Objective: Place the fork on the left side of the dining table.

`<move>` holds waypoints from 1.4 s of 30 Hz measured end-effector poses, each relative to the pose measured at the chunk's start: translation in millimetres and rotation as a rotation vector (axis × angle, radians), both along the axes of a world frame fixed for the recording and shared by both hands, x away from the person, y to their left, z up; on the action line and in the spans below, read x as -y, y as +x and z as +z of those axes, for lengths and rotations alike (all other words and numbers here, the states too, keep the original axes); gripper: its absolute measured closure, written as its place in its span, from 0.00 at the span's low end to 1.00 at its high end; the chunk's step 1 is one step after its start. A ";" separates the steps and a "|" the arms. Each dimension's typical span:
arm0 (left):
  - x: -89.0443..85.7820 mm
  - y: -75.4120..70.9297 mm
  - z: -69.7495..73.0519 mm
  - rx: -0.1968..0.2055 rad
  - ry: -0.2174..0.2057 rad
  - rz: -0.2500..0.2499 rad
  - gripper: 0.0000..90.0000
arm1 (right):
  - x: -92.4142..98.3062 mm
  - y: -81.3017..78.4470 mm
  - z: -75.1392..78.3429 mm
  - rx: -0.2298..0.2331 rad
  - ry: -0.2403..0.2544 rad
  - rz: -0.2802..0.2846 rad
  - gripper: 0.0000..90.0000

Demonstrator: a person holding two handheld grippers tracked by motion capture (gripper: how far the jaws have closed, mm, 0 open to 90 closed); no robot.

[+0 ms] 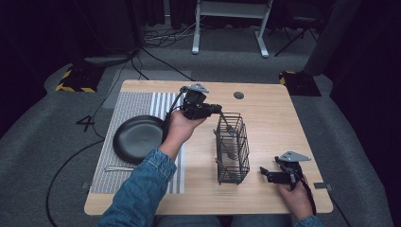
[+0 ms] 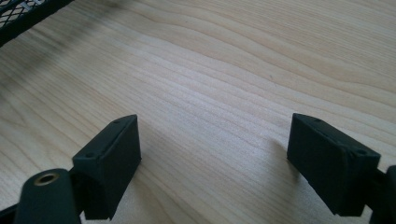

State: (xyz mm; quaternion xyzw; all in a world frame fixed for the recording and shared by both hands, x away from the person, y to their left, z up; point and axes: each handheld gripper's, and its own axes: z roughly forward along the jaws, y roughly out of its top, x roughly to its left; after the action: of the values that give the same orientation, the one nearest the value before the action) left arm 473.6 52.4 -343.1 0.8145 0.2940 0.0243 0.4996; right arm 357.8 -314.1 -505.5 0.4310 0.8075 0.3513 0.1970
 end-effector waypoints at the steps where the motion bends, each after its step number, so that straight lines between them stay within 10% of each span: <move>1: -0.2 -1.1 3.2 0.005 0.001 0.000 0.96 | 0.0 0.0 0.0 0.000 0.000 0.000 0.19; 21: -28.5 -16.7 67.4 0.078 -0.013 0.009 0.96 | -0.2 -0.4 0.1 -0.001 0.000 -0.004 0.19; 42: -78.4 -17.1 95.7 0.119 -0.083 0.121 0.96 | -0.6 -0.8 0.0 0.000 0.000 -0.009 0.20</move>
State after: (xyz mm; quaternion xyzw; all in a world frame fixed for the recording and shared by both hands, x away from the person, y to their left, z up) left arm 456.5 130.8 -247.4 0.7710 0.3132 0.0907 0.5470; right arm 357.0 -313.5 -505.5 0.4348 0.8054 0.3505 0.1987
